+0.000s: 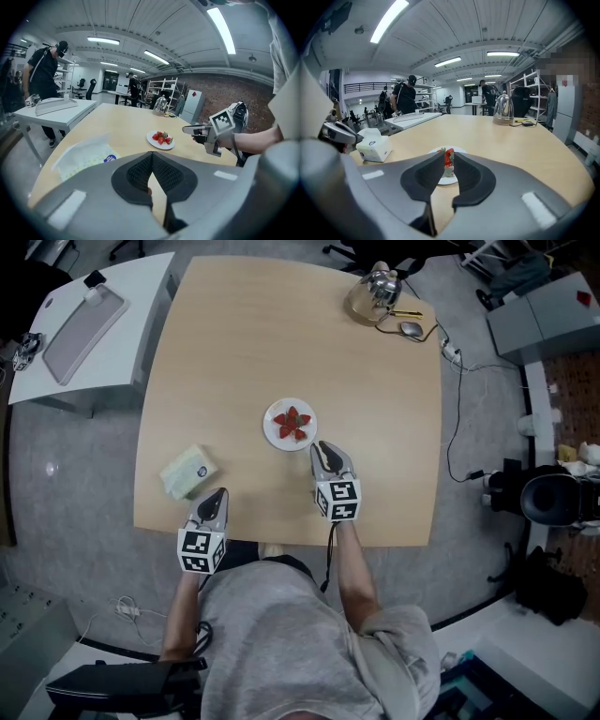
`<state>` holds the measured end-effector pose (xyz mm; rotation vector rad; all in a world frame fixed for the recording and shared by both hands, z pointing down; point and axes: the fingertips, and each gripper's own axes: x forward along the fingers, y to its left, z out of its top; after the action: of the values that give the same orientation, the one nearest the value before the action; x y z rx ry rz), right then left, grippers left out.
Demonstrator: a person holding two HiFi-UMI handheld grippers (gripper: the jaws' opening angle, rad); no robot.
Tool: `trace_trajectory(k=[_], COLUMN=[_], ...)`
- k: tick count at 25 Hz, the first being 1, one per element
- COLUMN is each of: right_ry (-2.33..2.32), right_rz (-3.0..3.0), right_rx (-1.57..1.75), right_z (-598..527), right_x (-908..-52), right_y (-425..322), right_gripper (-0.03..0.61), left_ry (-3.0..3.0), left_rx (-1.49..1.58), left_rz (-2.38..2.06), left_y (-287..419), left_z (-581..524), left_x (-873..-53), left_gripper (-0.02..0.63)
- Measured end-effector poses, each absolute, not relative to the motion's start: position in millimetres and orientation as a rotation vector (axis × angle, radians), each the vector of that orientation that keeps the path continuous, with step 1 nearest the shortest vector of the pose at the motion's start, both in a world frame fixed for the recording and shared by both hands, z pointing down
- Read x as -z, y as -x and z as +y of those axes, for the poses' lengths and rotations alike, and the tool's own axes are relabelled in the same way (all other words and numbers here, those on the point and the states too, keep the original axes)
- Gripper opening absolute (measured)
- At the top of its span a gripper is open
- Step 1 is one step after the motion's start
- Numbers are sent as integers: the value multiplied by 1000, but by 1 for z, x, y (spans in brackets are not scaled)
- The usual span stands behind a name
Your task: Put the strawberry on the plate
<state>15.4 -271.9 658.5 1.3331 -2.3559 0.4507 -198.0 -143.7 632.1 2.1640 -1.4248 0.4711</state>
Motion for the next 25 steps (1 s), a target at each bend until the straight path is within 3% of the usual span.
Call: trace_trajectory(k=[11,25], right_ry=[-1456,-1592], right_rz=[-2391,-2420], right_rx=[-369,-320], right_z=[-232,-169], right_x=[-609,-562], right_y=[-41,-84], right_gripper=[9,8], left_ry=[-2235,-2354], left_rx=[-439,-385], left_rz=[-1453,-1455], left_y=[194,159], left_z=[-138,-115], left_x=[-603,-563], left_gripper=[20,20])
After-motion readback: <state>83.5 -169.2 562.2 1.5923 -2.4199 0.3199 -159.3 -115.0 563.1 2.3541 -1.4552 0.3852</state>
